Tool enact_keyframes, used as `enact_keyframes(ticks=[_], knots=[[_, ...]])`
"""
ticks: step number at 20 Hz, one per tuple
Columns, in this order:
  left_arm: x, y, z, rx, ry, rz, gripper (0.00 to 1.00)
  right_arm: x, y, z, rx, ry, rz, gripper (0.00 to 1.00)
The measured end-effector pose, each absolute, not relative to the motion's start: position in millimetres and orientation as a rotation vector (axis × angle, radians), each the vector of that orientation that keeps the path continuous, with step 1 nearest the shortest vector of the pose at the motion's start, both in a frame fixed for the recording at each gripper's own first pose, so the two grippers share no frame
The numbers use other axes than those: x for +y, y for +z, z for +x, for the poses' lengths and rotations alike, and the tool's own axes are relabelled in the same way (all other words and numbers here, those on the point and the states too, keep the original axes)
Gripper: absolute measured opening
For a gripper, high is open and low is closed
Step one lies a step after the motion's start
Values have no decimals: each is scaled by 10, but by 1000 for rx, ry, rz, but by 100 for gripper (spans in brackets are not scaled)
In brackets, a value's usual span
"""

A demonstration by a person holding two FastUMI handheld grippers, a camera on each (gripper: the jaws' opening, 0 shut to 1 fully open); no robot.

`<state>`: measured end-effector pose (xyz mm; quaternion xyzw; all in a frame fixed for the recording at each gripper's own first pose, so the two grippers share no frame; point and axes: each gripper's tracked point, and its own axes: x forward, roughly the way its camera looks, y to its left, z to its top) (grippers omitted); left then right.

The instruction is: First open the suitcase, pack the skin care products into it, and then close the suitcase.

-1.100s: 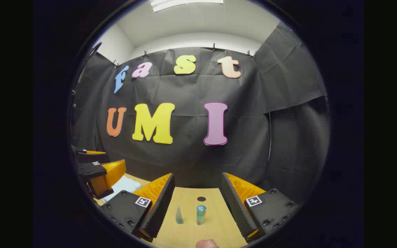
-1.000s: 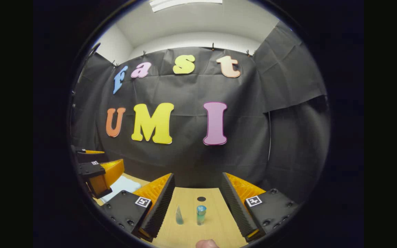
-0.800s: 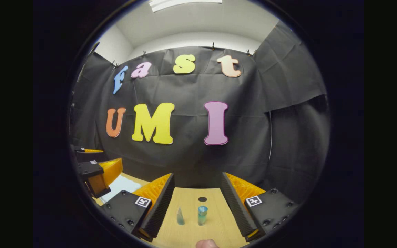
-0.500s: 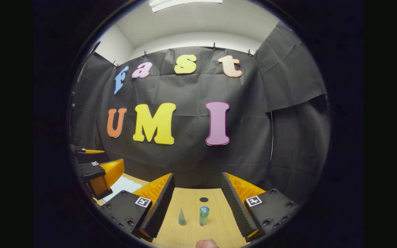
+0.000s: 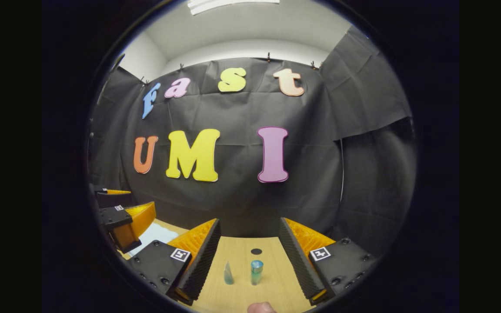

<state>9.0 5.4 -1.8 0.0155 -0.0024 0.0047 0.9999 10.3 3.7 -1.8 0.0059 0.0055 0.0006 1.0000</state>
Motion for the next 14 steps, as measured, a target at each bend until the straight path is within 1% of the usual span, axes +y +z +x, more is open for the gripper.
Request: enact_keyframes(ticks=[1, 8, 14], knots=[[50, -32, 99, -1, 9, 32, 99, 35, -29, 100, 14, -1, 10, 82], [34, -105, 117, 1, -8, 42, 99, -28, -76, 104, 22, -14, 1, 81], [138, -400, 169, 63, -19, 74, 99, -127, -200, 72, 49, -29, -14, 81]])
